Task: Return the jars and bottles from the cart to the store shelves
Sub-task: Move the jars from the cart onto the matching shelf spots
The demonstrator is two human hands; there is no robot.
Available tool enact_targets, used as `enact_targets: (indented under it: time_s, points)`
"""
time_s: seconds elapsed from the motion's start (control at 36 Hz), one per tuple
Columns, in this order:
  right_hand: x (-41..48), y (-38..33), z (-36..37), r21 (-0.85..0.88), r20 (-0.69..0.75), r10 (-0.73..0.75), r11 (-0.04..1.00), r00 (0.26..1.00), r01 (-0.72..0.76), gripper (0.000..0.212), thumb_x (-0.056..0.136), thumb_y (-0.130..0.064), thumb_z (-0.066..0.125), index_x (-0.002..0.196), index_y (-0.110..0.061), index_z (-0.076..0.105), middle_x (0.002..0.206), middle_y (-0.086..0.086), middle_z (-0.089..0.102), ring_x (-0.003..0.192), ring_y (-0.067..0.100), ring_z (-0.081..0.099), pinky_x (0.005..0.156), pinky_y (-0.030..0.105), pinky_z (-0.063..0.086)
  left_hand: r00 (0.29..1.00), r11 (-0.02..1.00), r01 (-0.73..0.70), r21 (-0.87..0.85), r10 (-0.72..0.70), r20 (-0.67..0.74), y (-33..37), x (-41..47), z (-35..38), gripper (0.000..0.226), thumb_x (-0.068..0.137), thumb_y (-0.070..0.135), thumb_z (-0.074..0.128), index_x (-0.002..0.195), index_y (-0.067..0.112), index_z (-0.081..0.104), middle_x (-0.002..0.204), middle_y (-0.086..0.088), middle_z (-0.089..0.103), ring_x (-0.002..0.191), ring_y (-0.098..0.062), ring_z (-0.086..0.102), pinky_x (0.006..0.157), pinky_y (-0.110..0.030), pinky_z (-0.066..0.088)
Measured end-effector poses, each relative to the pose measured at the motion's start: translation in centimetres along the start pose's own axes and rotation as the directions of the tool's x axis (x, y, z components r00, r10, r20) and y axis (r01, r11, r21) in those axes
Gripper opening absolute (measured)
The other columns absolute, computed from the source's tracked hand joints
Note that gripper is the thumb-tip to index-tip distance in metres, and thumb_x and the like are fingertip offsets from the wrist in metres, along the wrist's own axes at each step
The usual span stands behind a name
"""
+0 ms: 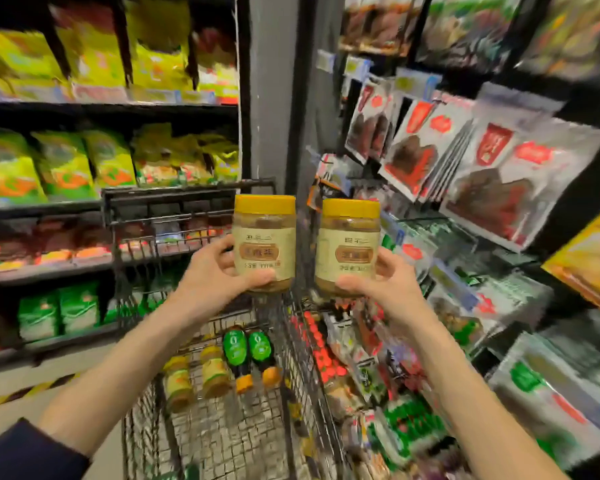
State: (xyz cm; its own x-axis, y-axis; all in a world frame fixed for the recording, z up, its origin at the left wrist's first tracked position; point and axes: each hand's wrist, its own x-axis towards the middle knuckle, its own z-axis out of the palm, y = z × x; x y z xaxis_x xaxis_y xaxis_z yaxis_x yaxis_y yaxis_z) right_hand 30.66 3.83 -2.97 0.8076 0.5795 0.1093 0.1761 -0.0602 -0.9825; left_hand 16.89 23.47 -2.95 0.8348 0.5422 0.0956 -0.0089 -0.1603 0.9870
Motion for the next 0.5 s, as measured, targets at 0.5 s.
enact_targets:
  time_s: [0.5]
  points:
    - [-22.8,-9.3,-3.3,-0.159,-0.65,-0.171,0.983,0.74,0.088,0.062,0.048,-0.008,0.089,0.104,-0.016,0.063,0.093,-0.007,0.073,0.083,0.003,0.069,0.069,0.014,0.052,0.768,0.956,-0.216,-0.2,0.293,0.57,7.7,-6.9,7.8,0.067,0.048,0.03,0.091,0.106,0.026,0.058,0.09,0.009,0.074,0.084,-0.002,0.07,0.069,-0.012,0.052]
